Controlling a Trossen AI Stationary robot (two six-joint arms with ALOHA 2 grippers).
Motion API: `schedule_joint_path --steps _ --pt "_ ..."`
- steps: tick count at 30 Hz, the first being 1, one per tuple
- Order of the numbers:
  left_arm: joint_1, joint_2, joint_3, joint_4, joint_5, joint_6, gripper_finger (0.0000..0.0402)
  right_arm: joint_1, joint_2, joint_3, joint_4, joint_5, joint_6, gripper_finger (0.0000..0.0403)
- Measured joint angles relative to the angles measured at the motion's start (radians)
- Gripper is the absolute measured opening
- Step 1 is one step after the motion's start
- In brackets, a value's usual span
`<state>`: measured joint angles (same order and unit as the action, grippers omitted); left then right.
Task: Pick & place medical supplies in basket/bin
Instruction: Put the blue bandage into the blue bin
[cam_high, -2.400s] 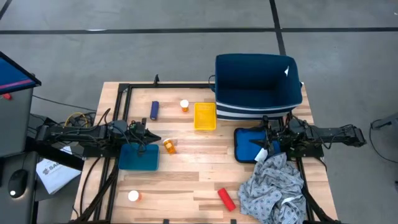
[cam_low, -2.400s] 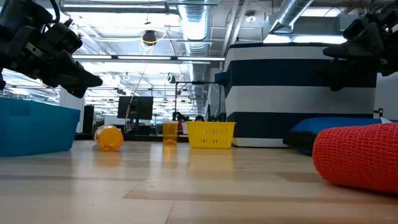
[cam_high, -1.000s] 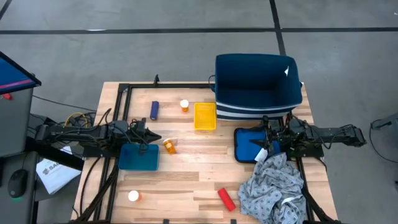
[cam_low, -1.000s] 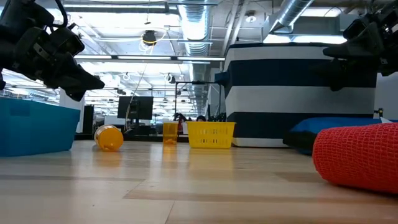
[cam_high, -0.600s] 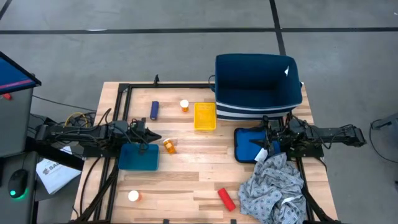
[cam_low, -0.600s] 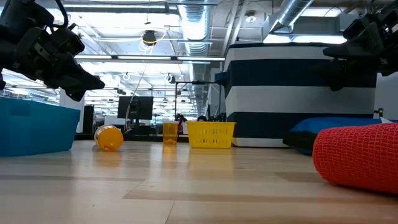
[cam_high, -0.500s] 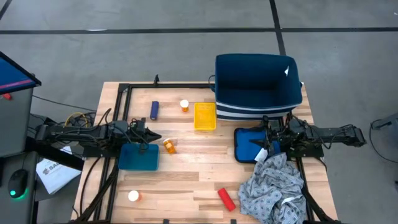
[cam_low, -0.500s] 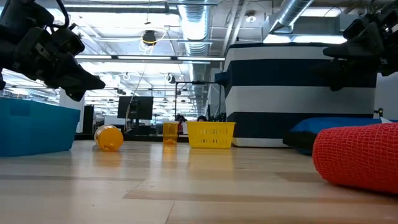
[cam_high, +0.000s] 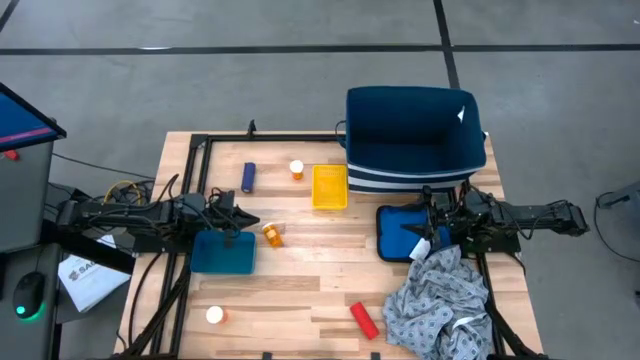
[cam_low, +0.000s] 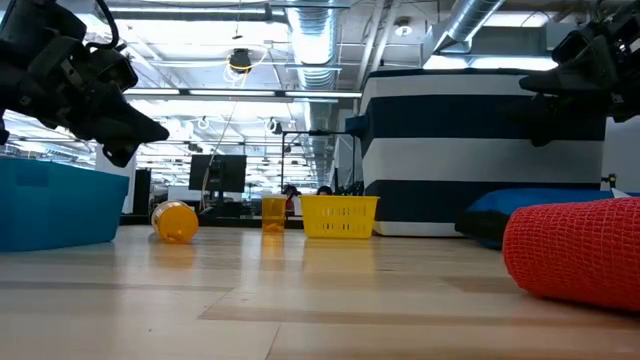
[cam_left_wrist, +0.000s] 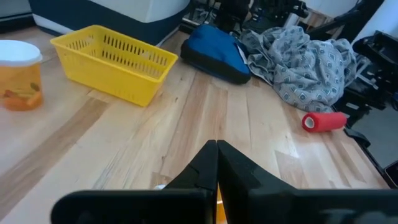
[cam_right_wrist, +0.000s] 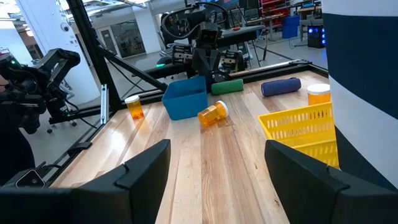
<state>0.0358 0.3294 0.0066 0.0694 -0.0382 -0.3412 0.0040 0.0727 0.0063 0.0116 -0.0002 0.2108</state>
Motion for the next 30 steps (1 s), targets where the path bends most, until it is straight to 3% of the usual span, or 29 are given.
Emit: schedule_joint_path --steps 6,12,23,30 --pt "0.000 0.000 0.000 0.008 0.001 0.000 0.0000 0.000 0.000 0.000 0.000 0.000 0.000 0.0258" --pt "0.000 0.000 0.000 0.007 0.089 -0.001 0.0000 0.000 0.000 0.000 0.000 0.000 0.000 0.0258" --pt "0.000 0.000 0.000 0.011 -0.007 -0.060 0.0002 0.000 0.000 0.000 0.000 0.000 0.000 0.0258" --pt "0.000 0.000 0.000 0.012 0.025 -0.067 0.0003 0.000 0.000 0.000 0.000 0.000 0.000 0.0258"
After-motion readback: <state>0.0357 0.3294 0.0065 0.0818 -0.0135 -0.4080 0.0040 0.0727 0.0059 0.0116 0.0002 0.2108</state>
